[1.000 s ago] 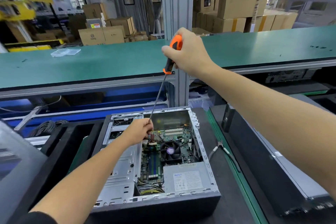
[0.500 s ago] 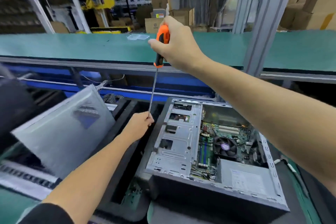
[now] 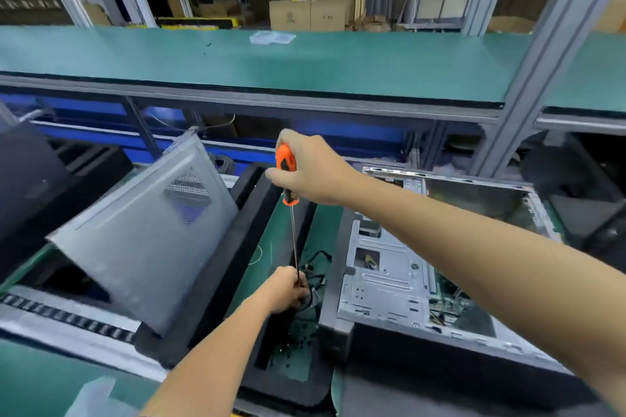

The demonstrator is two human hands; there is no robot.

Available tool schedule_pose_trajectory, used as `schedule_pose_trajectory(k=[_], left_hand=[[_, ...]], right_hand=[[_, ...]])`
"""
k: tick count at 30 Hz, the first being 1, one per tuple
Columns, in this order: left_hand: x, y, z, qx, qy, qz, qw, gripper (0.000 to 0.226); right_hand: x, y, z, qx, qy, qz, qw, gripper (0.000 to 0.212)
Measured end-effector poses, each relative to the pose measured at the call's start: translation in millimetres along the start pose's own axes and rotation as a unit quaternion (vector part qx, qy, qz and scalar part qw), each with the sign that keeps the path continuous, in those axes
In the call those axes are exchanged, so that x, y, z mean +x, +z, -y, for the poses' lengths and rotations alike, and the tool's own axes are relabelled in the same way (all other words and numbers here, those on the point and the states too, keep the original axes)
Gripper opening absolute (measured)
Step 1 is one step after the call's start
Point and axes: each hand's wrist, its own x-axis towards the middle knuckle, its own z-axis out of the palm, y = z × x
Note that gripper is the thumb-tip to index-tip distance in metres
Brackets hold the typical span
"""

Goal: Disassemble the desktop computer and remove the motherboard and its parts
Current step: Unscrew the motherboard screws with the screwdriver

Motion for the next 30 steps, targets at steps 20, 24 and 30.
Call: schedule_pose_trajectory(k=[20,24,30], left_hand=[[3,69,37,0.114,-0.065,0.011,0.991,0.026],[2,63,31,0.12,-0.048,0.038,0.991,0.019],[-1,43,19,0.096,-0.031,0.014,0.995,0.012]], right_hand=[[-54,46,-36,-0.005,0.063,0.123,0.99,0.02],[-60,51,-35,-0.001,0.062,0.137,0.989,0.017],[-59,50,-29,0.007,0.06,0.118,0.991,0.018]])
